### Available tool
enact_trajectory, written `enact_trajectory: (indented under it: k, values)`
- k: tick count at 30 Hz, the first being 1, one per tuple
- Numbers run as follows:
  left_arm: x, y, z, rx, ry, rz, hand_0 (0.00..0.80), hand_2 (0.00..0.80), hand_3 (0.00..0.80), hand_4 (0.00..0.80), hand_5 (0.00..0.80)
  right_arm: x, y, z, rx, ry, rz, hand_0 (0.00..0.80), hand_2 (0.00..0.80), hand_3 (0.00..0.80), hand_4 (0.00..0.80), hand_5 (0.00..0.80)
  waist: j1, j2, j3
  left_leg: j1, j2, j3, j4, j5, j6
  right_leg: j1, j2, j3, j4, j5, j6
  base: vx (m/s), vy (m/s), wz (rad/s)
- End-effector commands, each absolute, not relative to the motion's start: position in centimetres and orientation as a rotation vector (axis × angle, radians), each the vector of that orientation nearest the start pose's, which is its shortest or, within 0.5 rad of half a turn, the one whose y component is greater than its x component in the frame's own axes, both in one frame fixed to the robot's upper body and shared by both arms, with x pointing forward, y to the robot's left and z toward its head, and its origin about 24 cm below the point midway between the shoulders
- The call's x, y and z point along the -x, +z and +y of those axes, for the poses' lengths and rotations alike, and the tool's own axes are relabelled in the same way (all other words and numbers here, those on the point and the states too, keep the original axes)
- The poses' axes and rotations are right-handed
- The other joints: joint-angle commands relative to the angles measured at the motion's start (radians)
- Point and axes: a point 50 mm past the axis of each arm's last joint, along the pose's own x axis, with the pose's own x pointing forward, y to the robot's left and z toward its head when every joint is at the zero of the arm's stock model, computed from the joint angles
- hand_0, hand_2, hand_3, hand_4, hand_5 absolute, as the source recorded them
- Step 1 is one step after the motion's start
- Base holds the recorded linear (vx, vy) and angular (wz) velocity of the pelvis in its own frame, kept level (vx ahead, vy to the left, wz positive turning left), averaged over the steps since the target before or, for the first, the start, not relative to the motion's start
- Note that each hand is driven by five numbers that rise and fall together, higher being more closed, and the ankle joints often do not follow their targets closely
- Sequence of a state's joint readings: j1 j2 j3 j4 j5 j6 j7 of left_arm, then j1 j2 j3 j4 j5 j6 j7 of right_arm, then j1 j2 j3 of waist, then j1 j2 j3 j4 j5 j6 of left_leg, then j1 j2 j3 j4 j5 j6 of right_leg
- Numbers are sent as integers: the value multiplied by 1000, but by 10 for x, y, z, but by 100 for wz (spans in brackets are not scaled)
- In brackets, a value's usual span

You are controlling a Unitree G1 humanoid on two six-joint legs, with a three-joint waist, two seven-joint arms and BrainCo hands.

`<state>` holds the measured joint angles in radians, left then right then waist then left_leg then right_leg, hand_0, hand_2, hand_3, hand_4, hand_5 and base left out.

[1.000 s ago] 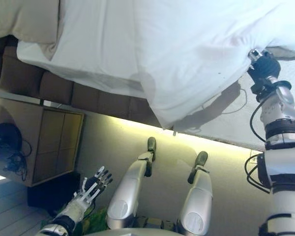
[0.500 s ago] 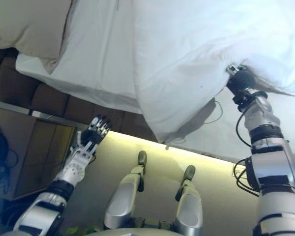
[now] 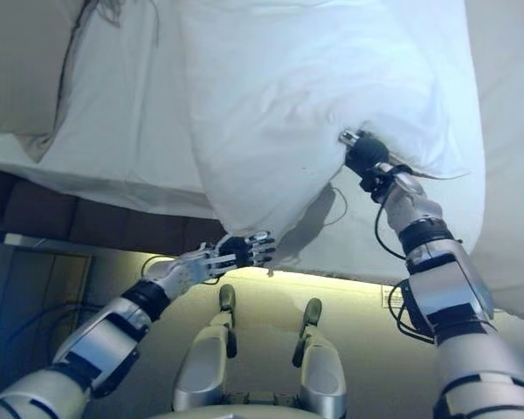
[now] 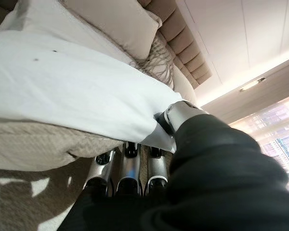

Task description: Make the bed neatly

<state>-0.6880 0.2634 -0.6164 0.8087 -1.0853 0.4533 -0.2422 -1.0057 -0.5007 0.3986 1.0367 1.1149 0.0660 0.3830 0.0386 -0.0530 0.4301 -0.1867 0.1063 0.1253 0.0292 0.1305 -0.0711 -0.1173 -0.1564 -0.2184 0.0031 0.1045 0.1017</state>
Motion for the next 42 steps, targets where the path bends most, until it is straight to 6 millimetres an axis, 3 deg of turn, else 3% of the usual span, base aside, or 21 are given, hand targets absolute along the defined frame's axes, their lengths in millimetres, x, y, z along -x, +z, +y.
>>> enact_trajectory:
  k: [1, 5, 10, 16, 23, 29, 37, 42]
  values:
    - [-315, 9, 38, 539, -670, 877, 0, 0, 0, 0, 0, -412, 226, -155, -382, 530, -182, 800, 800, 800, 800, 800, -12, -15, -48, -1, 33, -20, 24, -78, -21, -58, -1, 17, 61, -25, 22, -37, -109, -20]
    - [-302, 12, 4, 870, -669, 969, 0, 0, 0, 0, 0, -413, 224, -141, -392, 546, -177, 800, 800, 800, 800, 800, -25, -39, -43, 8, 41, -10, 9, -80, -25, -56, 10, 27, 48, -22, 23, -18, -130, -7]
    - [-287, 24, -31, 1143, -741, 1015, 0, 0, 0, 0, 0, -412, 223, -130, -437, 565, -187, 800, 800, 800, 800, 800, -37, -58, -36, 17, 53, -3, -3, -80, -32, -53, 18, 40, 41, -18, 20, -5, -115, -8]
    - [-294, 62, -53, 1444, -845, 828, 0, 0, 0, 0, 0, -408, 220, -119, -430, 596, -206, 800, 800, 800, 800, 800, -65, -58, -34, 31, 64, 5, -8, -79, -44, -55, 25, 61, 43, -22, 13, 16, -34, -6]
    - [-321, 99, -45, 1658, -808, 425, 0, 0, 0, 0, 0, -402, 219, -120, -447, 621, -243, 800, 800, 800, 800, 800, -100, -63, -40, 40, 79, 22, -4, -81, -58, -57, 33, 76, 60, -44, 6, 12, -4, -9]
    - [-339, 115, -26, 1733, -681, 178, 0, 0, 0, 0, 0, -395, 218, -125, -478, 634, -275, 800, 800, 800, 800, 800, -115, -70, -45, 45, 88, 28, -8, -78, -68, -58, 32, 66, 70, -58, 4, 4, -2, -2]
    - [-350, 117, -3, 1750, -519, 24, 0, 0, 0, 0, 0, -391, 206, -136, -539, 602, -293, 800, 800, 800, 800, 800, -113, -96, -44, 49, 98, 25, -9, -83, -72, -50, 36, 51, 70, -63, 8, 10, -45, 1]
    - [-351, 116, -2, 1744, -507, 24, 0, 0, 0, 0, 0, -390, 204, -135, -551, 598, -291, 800, 800, 800, 800, 800, -107, -108, -40, 55, 97, 20, -18, -83, -71, -41, 38, 46, 60, -58, 12, 5, -40, 3]
